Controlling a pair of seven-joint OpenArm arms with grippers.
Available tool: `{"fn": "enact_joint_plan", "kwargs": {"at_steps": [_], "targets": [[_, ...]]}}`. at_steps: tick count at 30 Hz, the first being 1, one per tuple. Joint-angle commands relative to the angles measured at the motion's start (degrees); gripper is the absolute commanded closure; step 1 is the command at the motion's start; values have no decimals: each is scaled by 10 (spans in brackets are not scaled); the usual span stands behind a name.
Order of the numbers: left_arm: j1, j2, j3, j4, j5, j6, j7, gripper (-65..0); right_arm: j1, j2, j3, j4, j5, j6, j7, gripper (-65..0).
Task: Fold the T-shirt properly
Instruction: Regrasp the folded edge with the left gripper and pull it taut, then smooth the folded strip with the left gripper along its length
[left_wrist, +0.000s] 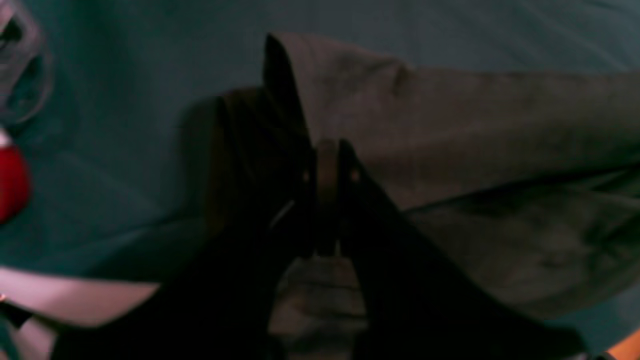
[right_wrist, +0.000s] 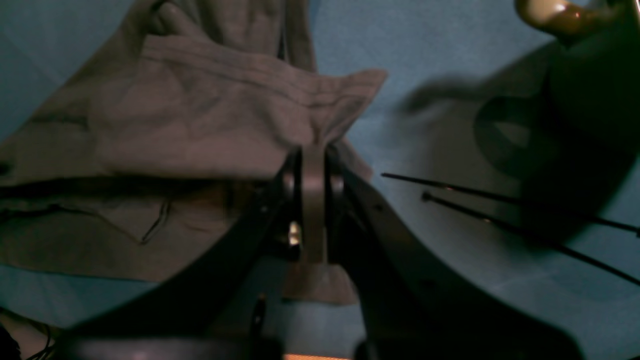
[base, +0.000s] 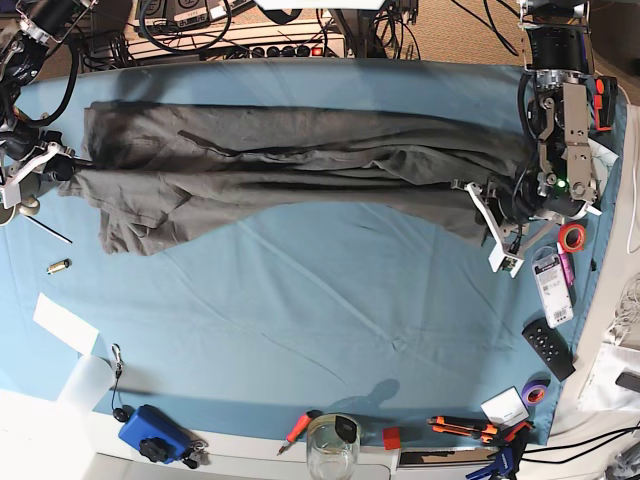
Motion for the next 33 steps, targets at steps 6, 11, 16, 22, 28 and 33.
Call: {"fn": "enact_joint_plan", "kwargs": {"at_steps": [6,11,16,22,28,33], "targets": [[-10,-23,-2,8,61,29,-1,0,9,16,4,9,5,2,26,0],[-9,-52,-2,11,64,35,9,0,8,16,4,9,6,2,26,0],[-9,-62,-5,12,61,35,13,0,8,16,4,9,6,2,28,0],[16,-64,-7,48,62,34,18,0,8,16,4,9,6,2,28,0],[88,-63,-39,138,62,33,1,0,8,16,4,9,7,2,31,0],[127,-63,-90,169,56,33,-15,0,8,16,4,9,7,3,34,0]]}}
